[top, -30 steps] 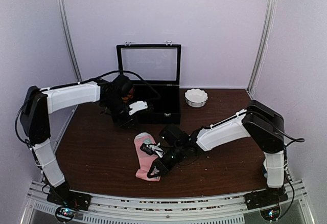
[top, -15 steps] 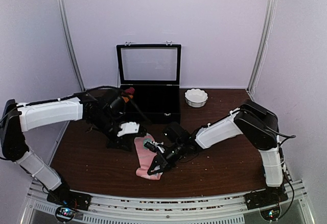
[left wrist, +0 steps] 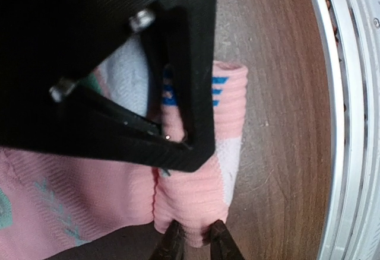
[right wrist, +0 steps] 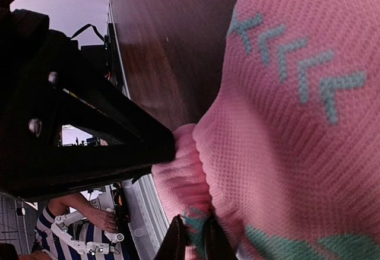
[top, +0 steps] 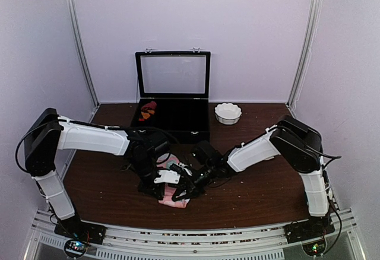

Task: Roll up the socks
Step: Roll the sock at the center of the board.

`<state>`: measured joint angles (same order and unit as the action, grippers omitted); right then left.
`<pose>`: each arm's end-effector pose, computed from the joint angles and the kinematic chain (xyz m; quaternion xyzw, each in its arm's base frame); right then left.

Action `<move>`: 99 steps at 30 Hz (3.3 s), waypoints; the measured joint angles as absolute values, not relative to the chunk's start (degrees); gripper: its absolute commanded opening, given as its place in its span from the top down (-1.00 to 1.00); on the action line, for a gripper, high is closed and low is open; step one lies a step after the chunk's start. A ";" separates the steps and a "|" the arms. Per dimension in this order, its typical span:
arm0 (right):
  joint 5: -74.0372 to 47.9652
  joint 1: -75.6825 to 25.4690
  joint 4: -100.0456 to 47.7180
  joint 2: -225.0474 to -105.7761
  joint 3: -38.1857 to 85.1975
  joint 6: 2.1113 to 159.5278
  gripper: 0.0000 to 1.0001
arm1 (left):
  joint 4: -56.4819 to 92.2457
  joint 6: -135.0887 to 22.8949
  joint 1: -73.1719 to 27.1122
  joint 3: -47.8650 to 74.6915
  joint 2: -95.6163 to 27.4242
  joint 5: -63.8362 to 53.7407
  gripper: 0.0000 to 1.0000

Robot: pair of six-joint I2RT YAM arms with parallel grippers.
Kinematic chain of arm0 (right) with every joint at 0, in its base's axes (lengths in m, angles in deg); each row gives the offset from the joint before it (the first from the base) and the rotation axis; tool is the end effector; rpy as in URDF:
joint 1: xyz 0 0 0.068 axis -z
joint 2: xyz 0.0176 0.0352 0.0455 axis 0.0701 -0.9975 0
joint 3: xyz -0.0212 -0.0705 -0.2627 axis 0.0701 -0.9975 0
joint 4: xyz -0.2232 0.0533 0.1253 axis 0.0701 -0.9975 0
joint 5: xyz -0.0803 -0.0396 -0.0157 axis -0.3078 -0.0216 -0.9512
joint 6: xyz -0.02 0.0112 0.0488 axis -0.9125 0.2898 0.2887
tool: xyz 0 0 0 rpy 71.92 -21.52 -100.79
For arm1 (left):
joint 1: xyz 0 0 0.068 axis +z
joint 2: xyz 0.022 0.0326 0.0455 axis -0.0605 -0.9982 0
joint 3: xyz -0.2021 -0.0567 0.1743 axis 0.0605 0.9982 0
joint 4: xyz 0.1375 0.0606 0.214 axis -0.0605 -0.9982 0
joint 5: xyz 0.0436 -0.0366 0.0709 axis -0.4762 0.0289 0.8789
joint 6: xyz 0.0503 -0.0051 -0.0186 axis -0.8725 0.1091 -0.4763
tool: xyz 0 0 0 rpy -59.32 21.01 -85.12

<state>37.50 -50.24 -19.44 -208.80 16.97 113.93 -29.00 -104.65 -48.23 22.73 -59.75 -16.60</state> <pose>0.2200 0.3574 0.0934 0.2702 -0.7917 -0.5331 0.1266 0.1848 -0.2535 0.1615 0.6947 0.6959 -0.1781 0.0377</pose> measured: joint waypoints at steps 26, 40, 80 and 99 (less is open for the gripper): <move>38.48 -49.32 -16.40 -208.90 15.73 117.97 1.00 | -39.53 -106.81 -48.50 12.90 -68.60 -19.75 0.86; 35.22 -49.06 3.40 -207.09 6.35 125.25 0.27 | -46.28 -107.82 -49.00 6.62 -75.31 -19.16 1.00; 8.12 -58.00 -17.69 -179.75 -12.12 99.35 -0.22 | -46.39 -99.80 -40.82 1.05 -81.03 -26.19 0.88; -6.07 -63.00 -26.65 -169.85 -6.52 82.91 -0.16 | -45.83 -99.45 -40.76 -6.16 -74.15 -25.98 0.35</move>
